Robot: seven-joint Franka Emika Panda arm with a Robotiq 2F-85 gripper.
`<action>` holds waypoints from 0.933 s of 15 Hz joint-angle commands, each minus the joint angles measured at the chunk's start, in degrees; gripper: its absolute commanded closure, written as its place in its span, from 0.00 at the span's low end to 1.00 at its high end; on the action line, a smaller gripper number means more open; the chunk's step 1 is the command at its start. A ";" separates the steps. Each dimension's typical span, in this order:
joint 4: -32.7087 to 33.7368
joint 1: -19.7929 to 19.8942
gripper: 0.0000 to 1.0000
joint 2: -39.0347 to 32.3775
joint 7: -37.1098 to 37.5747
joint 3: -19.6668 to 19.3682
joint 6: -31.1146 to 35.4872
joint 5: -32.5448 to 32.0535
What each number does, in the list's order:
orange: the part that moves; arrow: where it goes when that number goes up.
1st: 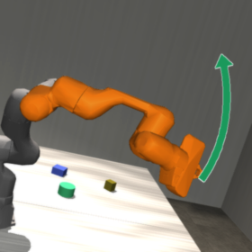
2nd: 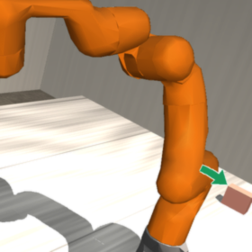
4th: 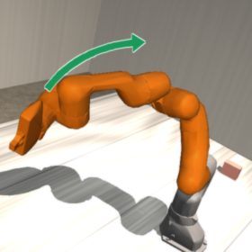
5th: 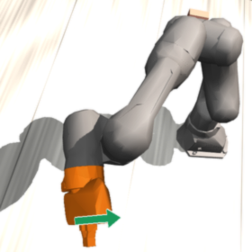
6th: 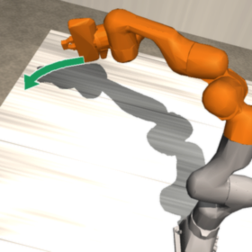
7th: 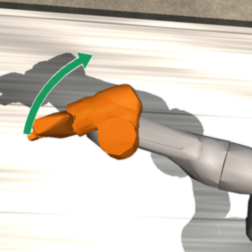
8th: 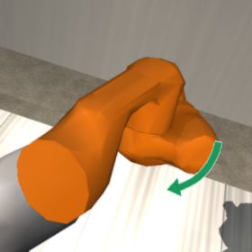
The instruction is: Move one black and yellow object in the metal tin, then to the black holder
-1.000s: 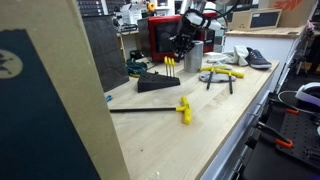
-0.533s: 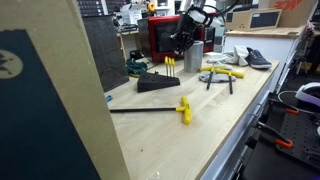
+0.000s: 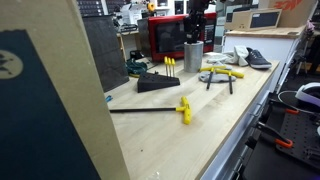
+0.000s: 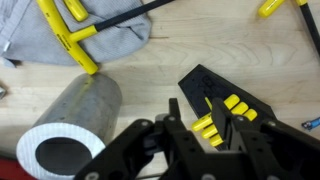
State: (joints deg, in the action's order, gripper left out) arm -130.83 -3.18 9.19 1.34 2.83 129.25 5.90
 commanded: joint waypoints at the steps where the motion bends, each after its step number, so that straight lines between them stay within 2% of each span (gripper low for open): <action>1: 0.13 -0.09 0.31 4.25 -6.52 -0.79 -4.29 -1.24; 5: 1.36 0.62 0.01 6.48 -5.74 -0.97 -9.60 -3.71; 14: 6.71 1.24 0.00 10.74 -5.82 -1.26 -20.34 -6.78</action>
State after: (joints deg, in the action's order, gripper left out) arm -126.51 -1.87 18.33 -4.25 1.62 113.35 -0.05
